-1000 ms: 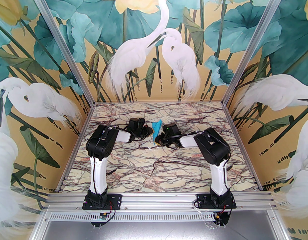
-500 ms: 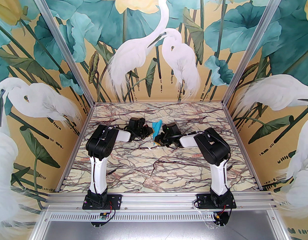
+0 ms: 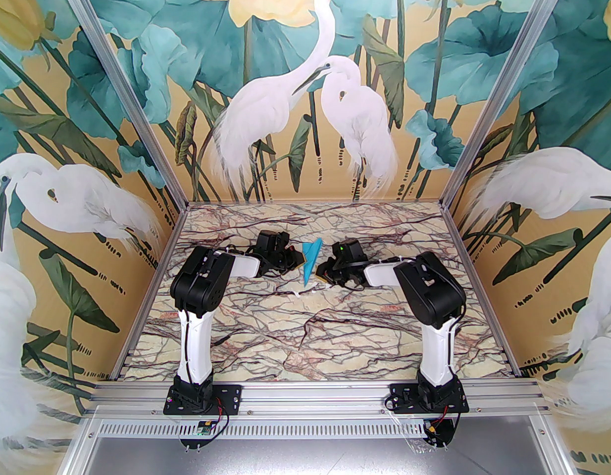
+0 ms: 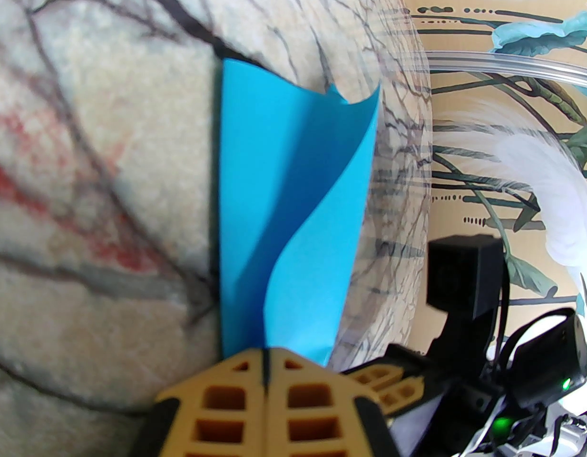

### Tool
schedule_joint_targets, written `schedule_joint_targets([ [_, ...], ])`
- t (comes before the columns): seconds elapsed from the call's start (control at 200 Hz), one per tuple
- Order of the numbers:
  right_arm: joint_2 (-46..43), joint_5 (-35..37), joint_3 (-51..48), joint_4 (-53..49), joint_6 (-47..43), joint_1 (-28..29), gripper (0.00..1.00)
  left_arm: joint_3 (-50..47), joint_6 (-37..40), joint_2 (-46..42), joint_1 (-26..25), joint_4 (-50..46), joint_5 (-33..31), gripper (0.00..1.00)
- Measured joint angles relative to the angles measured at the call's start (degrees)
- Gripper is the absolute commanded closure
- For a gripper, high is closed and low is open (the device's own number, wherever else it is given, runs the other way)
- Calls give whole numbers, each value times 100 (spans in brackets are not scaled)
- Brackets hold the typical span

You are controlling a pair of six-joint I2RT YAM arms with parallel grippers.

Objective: Fold a paper plane with a square sheet of paper (fold left side to right side)

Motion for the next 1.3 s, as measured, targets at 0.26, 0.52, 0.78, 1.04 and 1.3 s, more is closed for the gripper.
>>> schedule_joint_targets([
  [0.26, 214, 48, 697, -299, -92, -125, 99, 13, 2, 0, 0, -33, -9, 97],
  [0.52, 588, 149, 1113, -629, -120, -299, 100, 22, 0, 0, 0, -39, -9, 96],
  [0.78, 986, 142, 1781, -979, -164, -372, 100, 24, 0, 0, 0, -39, -9, 97],
  [1.04, 1134, 42, 1869, -1014, -157, -365, 100, 26, -2, 0, 0, -42, -11, 97],
  [1.3, 1257, -83, 2000, -953, -111, -297, 100, 26, -2, 0, 0, -42, -11, 97],
])
